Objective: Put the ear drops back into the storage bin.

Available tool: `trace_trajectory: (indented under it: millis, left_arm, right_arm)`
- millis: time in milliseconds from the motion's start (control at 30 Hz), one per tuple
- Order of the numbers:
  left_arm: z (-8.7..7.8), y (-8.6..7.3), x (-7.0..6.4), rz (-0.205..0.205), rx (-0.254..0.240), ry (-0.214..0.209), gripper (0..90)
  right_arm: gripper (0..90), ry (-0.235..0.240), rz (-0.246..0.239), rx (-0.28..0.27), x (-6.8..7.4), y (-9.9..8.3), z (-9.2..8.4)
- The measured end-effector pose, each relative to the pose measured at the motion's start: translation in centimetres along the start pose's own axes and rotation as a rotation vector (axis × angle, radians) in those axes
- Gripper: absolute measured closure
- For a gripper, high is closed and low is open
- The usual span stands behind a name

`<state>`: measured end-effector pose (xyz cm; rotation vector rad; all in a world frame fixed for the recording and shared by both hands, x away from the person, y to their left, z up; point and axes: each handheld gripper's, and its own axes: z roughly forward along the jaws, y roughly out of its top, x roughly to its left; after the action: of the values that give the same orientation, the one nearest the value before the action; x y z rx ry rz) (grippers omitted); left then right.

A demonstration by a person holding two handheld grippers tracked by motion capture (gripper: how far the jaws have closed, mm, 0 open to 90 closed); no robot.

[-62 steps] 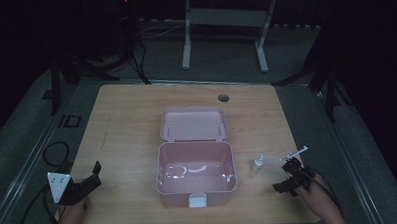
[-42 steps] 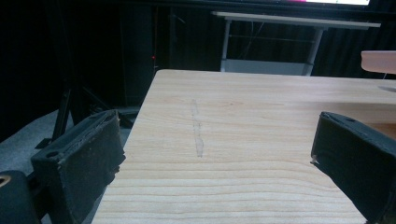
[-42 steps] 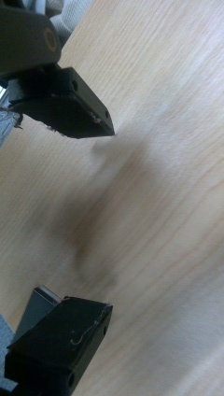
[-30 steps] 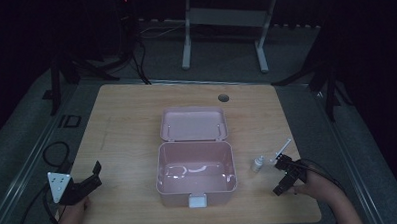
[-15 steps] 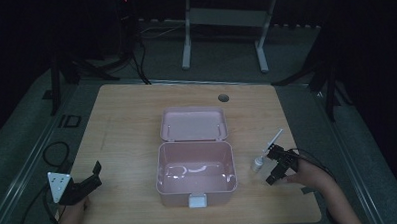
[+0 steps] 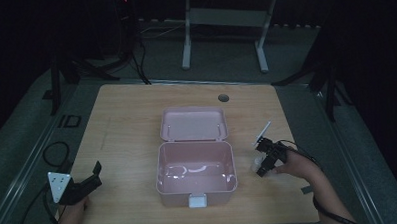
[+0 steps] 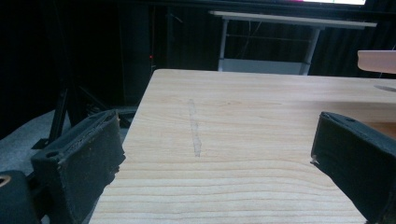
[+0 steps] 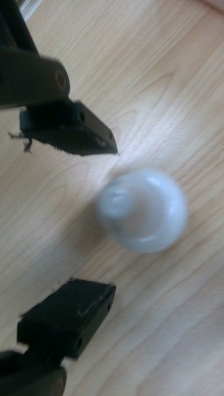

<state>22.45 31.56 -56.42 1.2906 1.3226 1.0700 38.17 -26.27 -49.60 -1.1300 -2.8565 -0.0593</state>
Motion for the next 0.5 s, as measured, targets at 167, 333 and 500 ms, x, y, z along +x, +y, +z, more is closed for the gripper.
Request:
trace_trajectory:
  millis: [167, 333, 500]
  left_arm:
    - [0.0, 0.0, 0.0, 0.000, 0.000, -0.002, 2.3]
    - [0.0, 0.0, 0.0, 0.000, 0.001, -0.003, 2.4]
    - [0.0, 0.0, 0.0, 0.002, 0.000, -0.003, 2.4]
  right_arm:
    - [35.1, -0.003, -0.028, 0.019, 0.3, 1.1, 0.3]
    - [40.5, -0.002, -0.042, 0.029, 0.4, 1.9, 0.5]
    - [45.1, -0.001, -0.049, 0.048, 0.4, 2.3, 0.8]
